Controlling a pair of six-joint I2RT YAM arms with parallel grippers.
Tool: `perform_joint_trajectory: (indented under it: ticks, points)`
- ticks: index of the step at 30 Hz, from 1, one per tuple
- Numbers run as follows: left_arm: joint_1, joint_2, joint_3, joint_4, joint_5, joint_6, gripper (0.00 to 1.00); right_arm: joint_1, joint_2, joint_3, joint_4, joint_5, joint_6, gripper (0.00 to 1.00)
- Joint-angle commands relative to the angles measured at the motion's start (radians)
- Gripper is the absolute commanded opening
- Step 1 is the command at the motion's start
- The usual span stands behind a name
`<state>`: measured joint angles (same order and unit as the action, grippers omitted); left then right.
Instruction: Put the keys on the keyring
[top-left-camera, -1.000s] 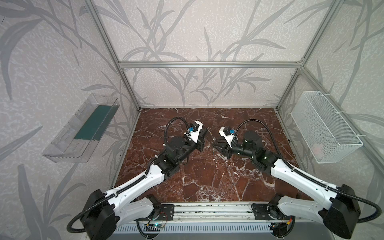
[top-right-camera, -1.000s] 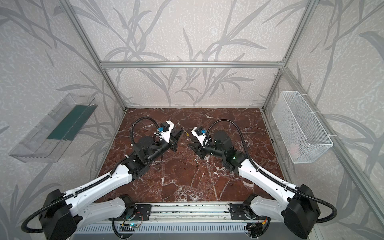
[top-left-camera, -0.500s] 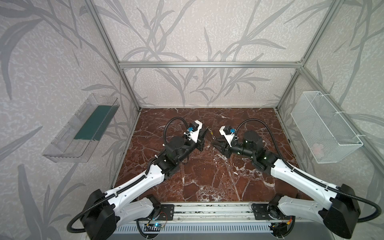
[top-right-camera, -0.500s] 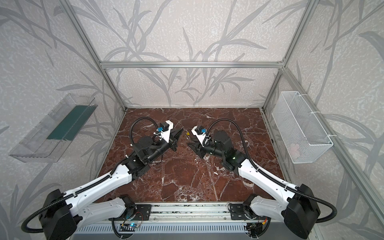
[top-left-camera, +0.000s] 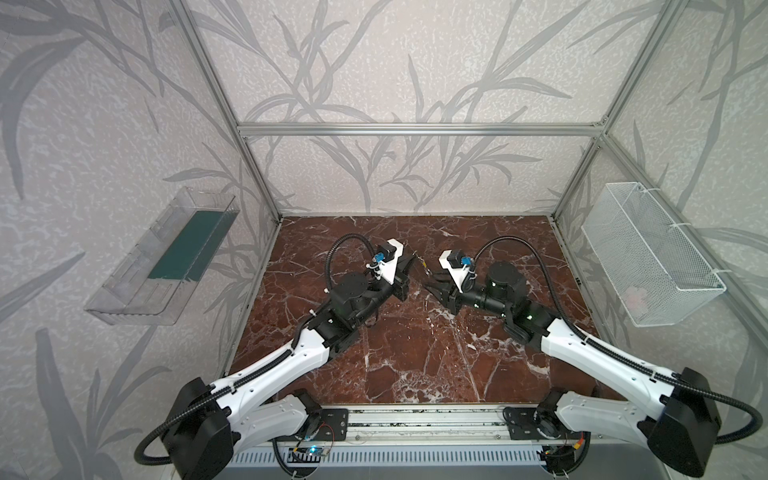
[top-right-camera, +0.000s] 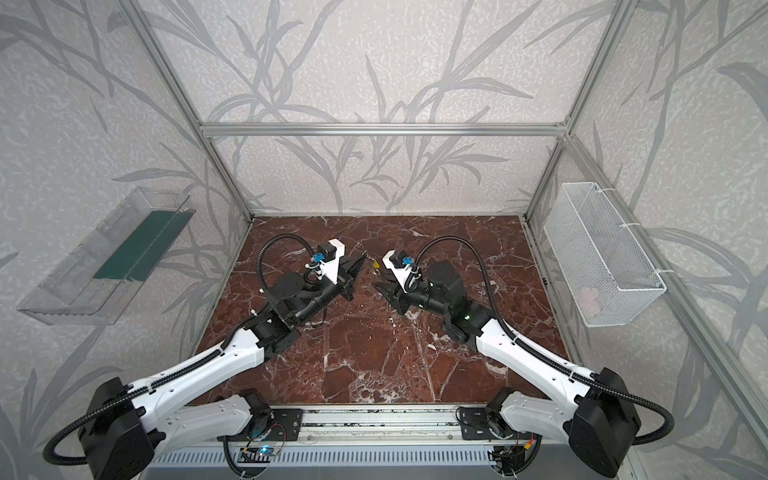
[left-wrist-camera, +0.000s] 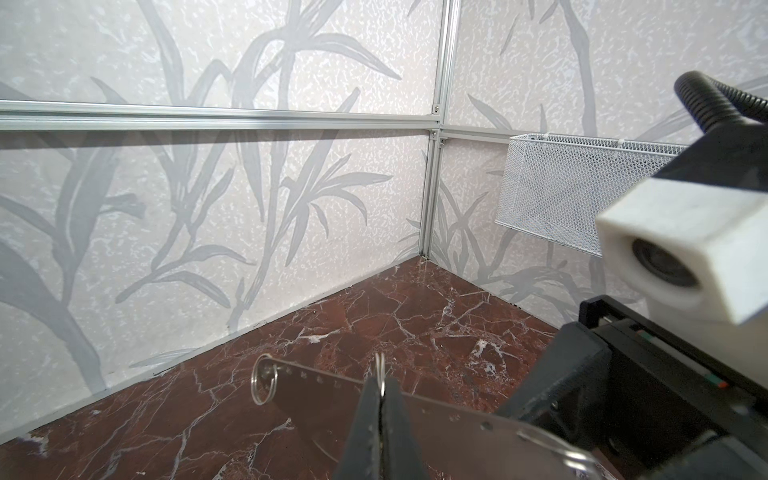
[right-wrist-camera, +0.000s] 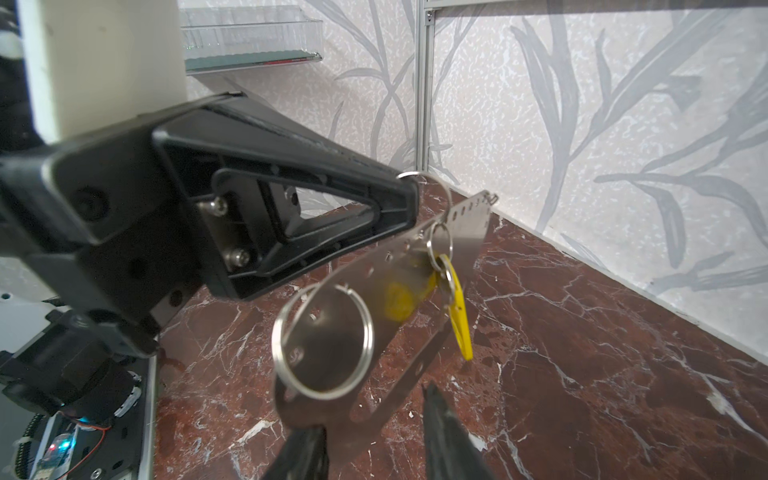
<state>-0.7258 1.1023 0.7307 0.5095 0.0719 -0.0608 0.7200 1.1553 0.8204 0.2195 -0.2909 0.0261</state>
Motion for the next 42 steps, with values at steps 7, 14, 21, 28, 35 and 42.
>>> perform_joint_trajectory:
  ticks: [7, 14, 21, 28, 35, 42]
  points:
    - [-0.013, 0.014, 0.031, 0.029, 0.032, -0.014, 0.0, 0.001, -0.028, -0.01, 0.045, 0.091, 0.005, 0.31]
    - [-0.014, 0.031, 0.048, 0.007, 0.021, -0.007, 0.0, 0.001, -0.019, 0.001, 0.04, 0.072, 0.006, 0.13]
    - [-0.013, 0.079, 0.127, -0.095, -0.038, 0.033, 0.01, 0.002, -0.006, 0.044, -0.044, 0.108, 0.053, 0.0]
    - [-0.011, 0.157, 0.229, -0.197, -0.111, 0.084, 0.64, 0.001, -0.014, 0.056, -0.078, 0.168, 0.155, 0.0]
    - [-0.005, 0.149, 0.258, -0.261, -0.152, 0.143, 0.99, -0.004, 0.001, 0.078, -0.097, 0.266, 0.274, 0.0]
    - [-0.002, 0.084, 0.173, -0.257, -0.16, 0.232, 0.99, -0.084, 0.083, 0.129, -0.099, 0.268, 0.493, 0.0]
